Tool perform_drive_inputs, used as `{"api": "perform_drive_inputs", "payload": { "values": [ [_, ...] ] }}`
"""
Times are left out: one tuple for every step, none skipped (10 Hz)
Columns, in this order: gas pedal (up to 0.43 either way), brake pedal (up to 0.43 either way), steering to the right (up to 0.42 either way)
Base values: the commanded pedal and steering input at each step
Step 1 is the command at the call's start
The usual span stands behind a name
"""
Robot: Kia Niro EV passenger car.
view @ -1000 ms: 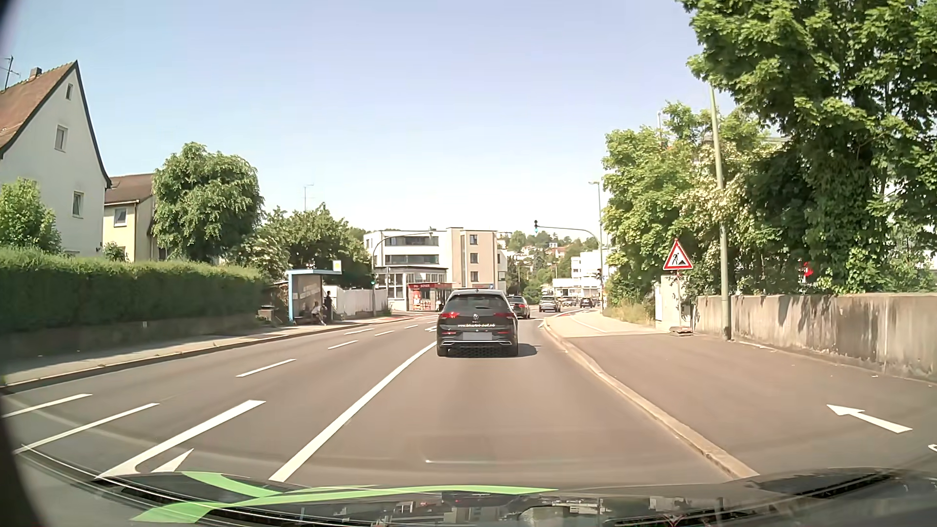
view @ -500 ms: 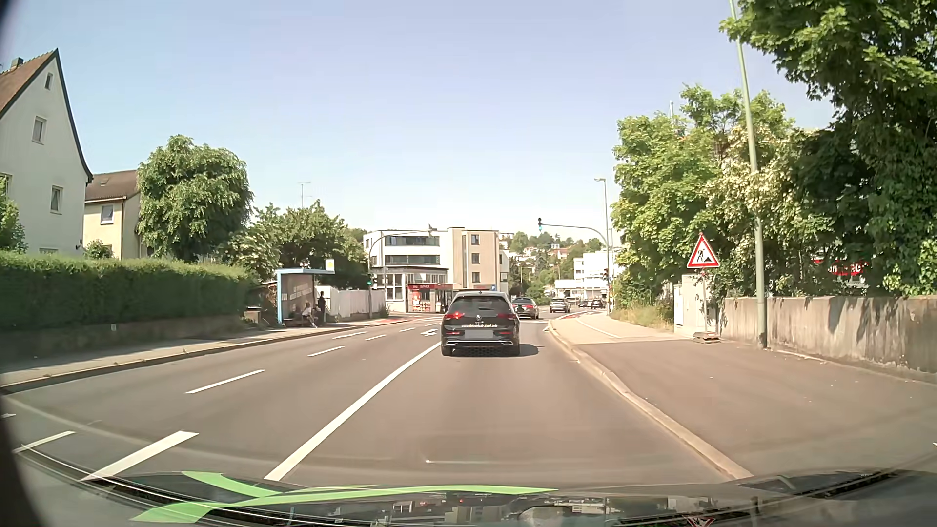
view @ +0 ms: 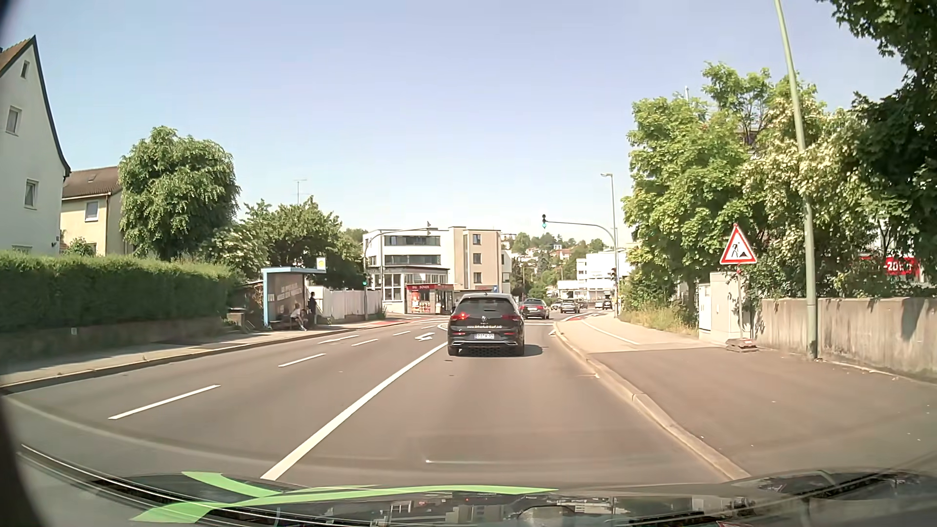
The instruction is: Follow the waypoints while adhering to traffic rules and regulations
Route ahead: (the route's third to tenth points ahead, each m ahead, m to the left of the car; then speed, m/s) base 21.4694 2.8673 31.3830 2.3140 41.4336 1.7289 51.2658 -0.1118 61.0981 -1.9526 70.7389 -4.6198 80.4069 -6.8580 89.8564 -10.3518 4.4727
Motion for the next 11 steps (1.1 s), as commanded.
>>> {"api": "perform_drive_inputs", "payload": {
  "values": [
    [0.13,0.0,-0.011],
    [0.13,0.0,-0.011],
    [0.138,0.0,-0.01],
    [0.138,0.0,-0.011],
    [0.138,0.0,-0.011],
    [0.138,0.0,-0.011],
    [0.138,0.0,-0.011],
    [0.138,0.0,-0.011],
    [0.138,0.0,-0.011],
    [0.138,0.0,-0.011],
    [0.138,0.0,-0.01]
  ]
}}
